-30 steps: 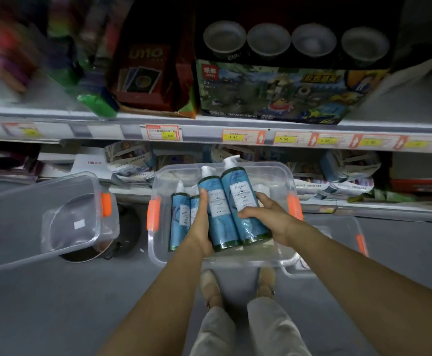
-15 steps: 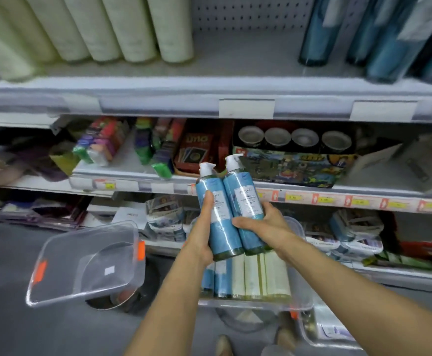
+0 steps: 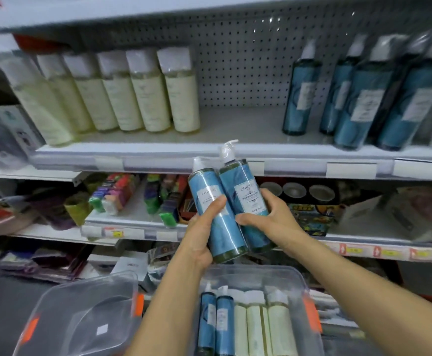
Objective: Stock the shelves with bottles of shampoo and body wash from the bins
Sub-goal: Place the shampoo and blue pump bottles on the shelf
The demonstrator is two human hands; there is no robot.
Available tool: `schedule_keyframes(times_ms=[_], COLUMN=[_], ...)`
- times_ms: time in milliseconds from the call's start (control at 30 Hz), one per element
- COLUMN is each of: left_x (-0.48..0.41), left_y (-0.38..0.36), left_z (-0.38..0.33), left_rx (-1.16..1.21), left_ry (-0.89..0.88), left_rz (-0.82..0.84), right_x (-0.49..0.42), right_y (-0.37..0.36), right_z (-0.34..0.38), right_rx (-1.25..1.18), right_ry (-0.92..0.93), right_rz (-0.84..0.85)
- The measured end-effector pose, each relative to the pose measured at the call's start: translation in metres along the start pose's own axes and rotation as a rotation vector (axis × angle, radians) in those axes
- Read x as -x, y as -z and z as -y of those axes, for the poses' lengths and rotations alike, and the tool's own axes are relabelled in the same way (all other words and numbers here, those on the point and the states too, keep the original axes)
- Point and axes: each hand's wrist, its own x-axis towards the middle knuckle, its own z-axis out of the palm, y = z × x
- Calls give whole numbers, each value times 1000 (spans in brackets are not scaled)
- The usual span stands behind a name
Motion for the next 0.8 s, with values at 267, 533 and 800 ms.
schedule_keyframes(times_ms=[267, 533, 800], left_x=[0, -16, -26], left_y=[-67, -103, -118], left_z=[-46, -60, -57], left_rx=[-57, -56, -66], left_ry=[-97, -95, -114], left_rz=[36, 1, -26], right_x=[-18, -55, -98], right_y=[33, 75, 112], right_z=[51, 89, 110], right_rx=[-37, -79, -89], right_ry=[88, 193, 221], right_rz=[-125, -392, -510])
